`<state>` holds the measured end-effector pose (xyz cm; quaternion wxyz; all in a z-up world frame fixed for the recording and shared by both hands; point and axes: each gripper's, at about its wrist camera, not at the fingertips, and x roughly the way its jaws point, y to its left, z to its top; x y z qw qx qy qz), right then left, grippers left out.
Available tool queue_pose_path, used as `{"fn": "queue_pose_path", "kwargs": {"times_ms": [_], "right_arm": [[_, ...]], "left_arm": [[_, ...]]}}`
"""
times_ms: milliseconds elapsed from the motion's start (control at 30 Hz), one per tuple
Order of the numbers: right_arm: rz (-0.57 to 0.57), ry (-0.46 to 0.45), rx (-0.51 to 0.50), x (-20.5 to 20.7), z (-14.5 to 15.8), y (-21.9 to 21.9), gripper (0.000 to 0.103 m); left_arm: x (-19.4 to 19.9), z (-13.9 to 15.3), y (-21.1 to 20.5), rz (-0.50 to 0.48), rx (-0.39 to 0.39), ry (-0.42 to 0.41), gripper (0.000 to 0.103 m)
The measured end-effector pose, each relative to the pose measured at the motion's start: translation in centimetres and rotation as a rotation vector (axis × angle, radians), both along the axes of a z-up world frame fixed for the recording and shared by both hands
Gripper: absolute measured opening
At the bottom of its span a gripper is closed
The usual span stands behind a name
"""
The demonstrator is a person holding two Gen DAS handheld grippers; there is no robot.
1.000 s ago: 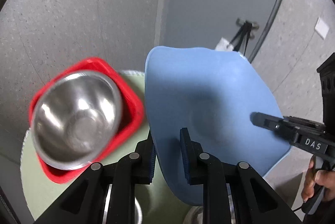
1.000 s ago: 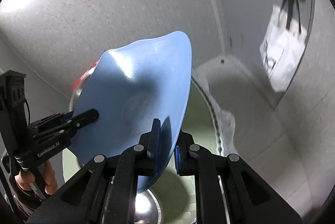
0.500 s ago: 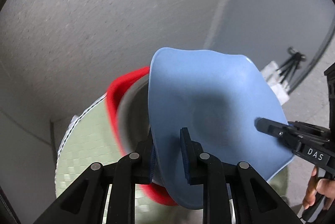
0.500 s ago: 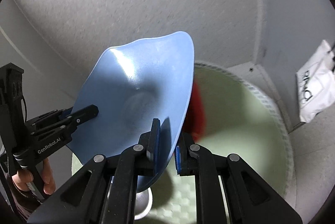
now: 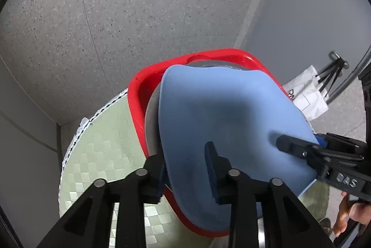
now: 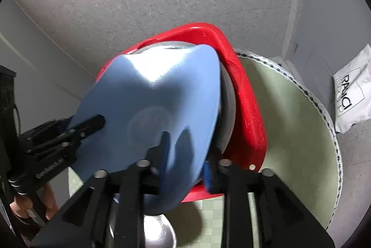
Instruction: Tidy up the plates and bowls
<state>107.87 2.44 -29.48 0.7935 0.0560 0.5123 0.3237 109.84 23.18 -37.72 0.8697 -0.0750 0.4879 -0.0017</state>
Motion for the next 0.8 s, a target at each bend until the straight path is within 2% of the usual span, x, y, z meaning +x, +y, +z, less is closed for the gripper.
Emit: {"fn": "queue_pose_path", "kwargs": {"times_ms": [33,67,100,133,367,433,567,800], "right_arm": [[0.005,-0.003,0.011,-0.1,0.3,-0.1,0.046],[0.009,-0.009,0.022,-0.3,0.6,-0.2,0.052],[0.005,-0.022,0.025,-0.7,1.1,-0.4,0.066],[-0.003,-0.033,0.017,-0.9,1.4,-0.5,0.076],[-0.024,-0.059,0.058,-2.8,2.7,-3.2,0.076],[-0.035,-0.070,0.068,-4.1,3.3,-4.6,0.076],[-0.026,-0.098,0.056,-7.8,3.6,-7.6,0.076],[0.070,-0.074,0.042,-14.5,2.3,-9.4,0.076]], "left_arm": [[-0.3,0.2,-0.1,0.008,0.003,-0.003,0.041],[-0.8,1.3,-0.6,0.016,0.010,-0.006,0.047],[-1.4,2.1,-0.9,0.030,0.021,-0.018,0.058],[-1.8,2.4,-1.0,0.037,0.024,-0.030,0.060],[-5.7,3.9,-1.2,0.085,0.030,-0.047,0.063],[-7.8,4.9,-1.7,0.090,0.032,-0.072,0.072],[-12.4,5.7,-3.0,0.095,0.031,-0.095,0.074],[-20.4,4.0,-6.3,0.059,-0.006,-0.037,0.074]]}}
